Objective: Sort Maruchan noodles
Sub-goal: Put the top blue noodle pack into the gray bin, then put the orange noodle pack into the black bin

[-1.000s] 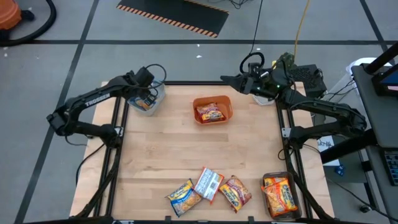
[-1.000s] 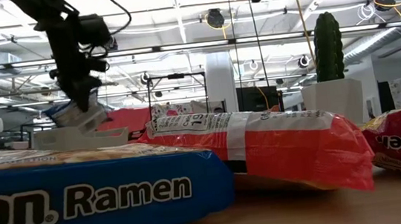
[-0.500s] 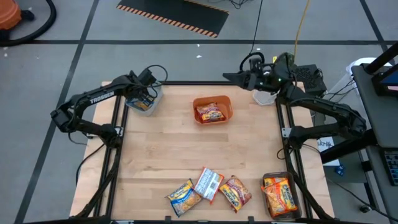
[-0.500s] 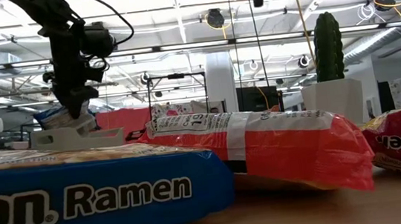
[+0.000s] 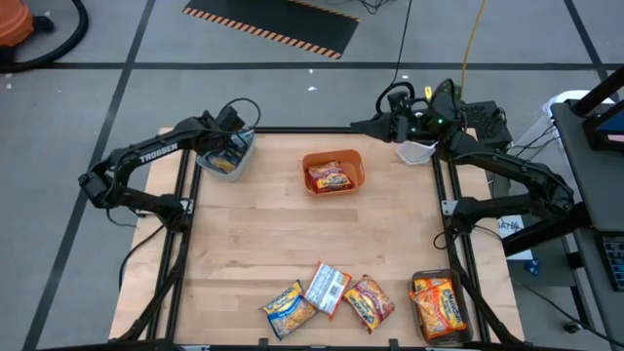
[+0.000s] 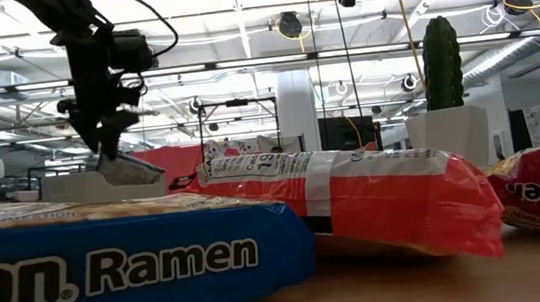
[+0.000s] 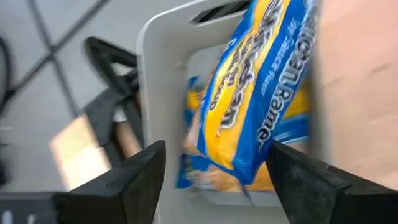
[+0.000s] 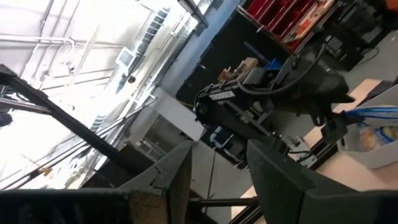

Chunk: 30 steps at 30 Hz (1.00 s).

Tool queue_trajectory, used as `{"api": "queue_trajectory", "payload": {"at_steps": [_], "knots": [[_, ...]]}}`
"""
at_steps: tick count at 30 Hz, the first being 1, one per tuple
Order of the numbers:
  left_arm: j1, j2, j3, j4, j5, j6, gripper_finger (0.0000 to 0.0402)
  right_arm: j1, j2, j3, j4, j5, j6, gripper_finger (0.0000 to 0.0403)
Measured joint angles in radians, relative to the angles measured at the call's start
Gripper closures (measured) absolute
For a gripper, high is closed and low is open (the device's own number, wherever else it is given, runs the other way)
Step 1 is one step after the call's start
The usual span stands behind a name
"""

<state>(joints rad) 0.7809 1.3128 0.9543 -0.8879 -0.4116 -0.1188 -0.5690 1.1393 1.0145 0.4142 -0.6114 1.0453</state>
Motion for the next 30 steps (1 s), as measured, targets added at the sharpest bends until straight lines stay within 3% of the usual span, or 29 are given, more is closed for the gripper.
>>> {"api": "queue_trajectory", "payload": {"at_steps": [8, 12, 20, 24, 30], "knots": [[-0.029, 0.0, 0.071, 0.006, 0.156, -0.235, 0.0122, 0.0, 0.0, 0.0, -0.012, -0.13, -0.011, 0.0252], [-0.054, -0.001, 0.091, 0.034, 0.298, -0.361, 0.0122, 0.0, 0.0, 0.0, -0.069, -0.178, -0.043, 0.0252], [-0.188, -0.001, 0.094, 0.144, 0.531, -0.326, 0.0122, 0.039, -0.005, 0.0, -0.169, -0.198, -0.033, 0.0252], [-0.262, -0.001, 0.094, 0.175, 0.62, -0.265, 0.0122, 0.124, -0.032, -0.001, -0.216, -0.091, -0.014, 0.0252], [-0.34, -0.001, 0.094, 0.183, 0.702, -0.222, 0.0122, 0.304, -0.073, -0.001, -0.391, 0.212, -0.004, 0.0252]]}}
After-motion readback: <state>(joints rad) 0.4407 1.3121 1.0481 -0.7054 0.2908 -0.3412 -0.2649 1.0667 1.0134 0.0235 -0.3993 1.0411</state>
